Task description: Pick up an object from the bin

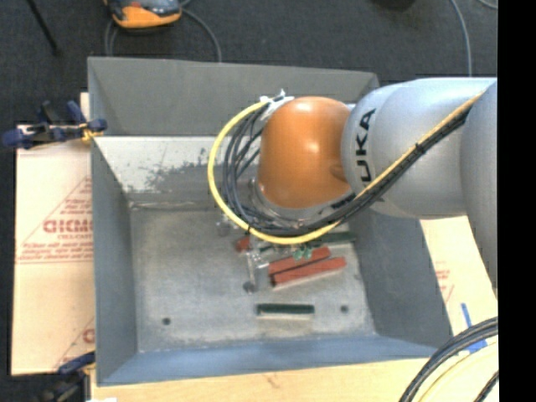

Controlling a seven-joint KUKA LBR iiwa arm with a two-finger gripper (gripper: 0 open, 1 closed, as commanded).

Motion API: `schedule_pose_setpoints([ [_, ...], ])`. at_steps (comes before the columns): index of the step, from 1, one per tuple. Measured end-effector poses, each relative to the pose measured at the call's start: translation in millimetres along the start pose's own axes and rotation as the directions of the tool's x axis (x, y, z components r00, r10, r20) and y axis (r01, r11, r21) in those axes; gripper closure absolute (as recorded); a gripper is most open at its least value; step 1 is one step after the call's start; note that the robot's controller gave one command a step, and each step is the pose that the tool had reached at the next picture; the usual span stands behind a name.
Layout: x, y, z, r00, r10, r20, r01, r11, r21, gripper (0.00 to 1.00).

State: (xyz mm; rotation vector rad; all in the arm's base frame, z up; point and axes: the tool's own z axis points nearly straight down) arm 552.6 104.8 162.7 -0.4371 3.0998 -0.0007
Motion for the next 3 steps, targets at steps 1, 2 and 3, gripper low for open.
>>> schedule_pose_setpoints([
  [1, 3.1, 1.7, 2.0, 1.000, 0.001, -0.007, -0.001, 1.000, -0.002, 0.00],
  [2, 15.0, -30.1, 30.5, 1.000, -0.015, 0.001, 0.015, 1.000, -0.003, 0.00],
  [3, 7.7, -66.9, 64.8, 0.996, -0.087, -0.010, 0.087, 0.996, 0.003, 0.00],
])
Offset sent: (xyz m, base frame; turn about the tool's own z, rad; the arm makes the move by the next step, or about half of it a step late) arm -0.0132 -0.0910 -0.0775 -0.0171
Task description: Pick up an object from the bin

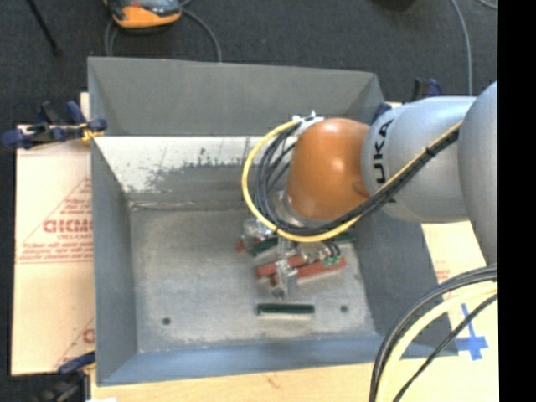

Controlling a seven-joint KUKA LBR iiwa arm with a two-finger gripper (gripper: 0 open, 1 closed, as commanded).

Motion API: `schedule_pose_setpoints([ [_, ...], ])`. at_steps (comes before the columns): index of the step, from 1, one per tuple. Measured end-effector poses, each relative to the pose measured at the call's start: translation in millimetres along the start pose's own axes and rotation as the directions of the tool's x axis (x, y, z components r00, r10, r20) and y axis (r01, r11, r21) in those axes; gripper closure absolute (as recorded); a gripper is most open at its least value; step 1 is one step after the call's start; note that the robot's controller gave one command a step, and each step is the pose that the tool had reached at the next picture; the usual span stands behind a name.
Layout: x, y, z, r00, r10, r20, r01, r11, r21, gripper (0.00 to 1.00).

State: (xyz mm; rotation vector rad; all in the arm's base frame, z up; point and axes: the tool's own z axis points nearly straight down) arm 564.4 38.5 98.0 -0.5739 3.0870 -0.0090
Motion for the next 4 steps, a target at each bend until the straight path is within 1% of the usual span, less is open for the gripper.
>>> schedule_pose_setpoints([
  [1, 52.7, -15.3, 26.2, 0.967, -0.254, 0.002, 0.254, 0.967, -0.005, 1.00],
  [2, 52.7, -15.1, 26.2, 0.967, -0.253, 0.002, 0.253, 0.967, -0.006, 1.00],
  [3, 52.8, -33.9, -13.2, 0.972, -0.234, -0.003, 0.234, 0.972, -0.010, 1.00],
  [4, 59.9, -47.0, 19.9, 0.992, -0.125, 0.005, 0.125, 0.992, -0.005, 0.00],
])
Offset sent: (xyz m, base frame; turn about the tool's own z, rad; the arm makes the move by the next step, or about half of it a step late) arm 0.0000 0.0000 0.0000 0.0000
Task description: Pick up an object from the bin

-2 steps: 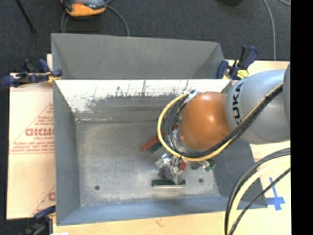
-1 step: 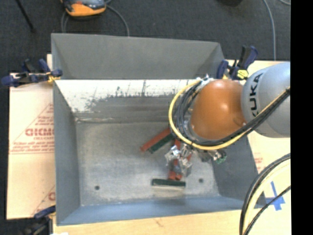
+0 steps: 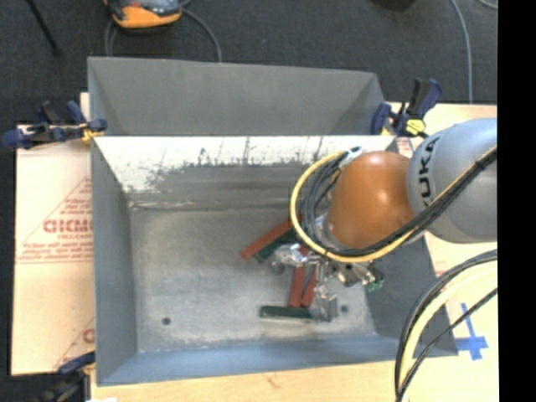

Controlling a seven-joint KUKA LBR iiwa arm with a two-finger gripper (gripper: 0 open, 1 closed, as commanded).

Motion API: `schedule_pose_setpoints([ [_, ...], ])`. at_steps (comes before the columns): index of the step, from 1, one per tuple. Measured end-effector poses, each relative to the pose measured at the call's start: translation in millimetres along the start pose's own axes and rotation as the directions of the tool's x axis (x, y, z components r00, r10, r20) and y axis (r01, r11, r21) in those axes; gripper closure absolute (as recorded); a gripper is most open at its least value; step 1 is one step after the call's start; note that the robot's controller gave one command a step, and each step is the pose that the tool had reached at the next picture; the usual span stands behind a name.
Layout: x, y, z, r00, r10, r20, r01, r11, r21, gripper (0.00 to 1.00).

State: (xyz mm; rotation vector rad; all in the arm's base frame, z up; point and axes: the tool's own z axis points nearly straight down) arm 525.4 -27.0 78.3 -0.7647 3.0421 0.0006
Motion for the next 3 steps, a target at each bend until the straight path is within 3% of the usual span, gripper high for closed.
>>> schedule_pose_setpoints([
  [1, 1.1, -1.8, 4.7, 1.000, 0.011, 0.000, -0.011, 1.000, 0.001, 1.00],
  [2, 1.0, -1.8, 4.7, 1.000, 0.012, -0.001, -0.012, 1.000, 0.001, 1.00],
  [3, 16.6, 15.9, -147.6, 0.994, -0.108, 0.001, 0.107, 0.994, 0.002, 1.00],
])
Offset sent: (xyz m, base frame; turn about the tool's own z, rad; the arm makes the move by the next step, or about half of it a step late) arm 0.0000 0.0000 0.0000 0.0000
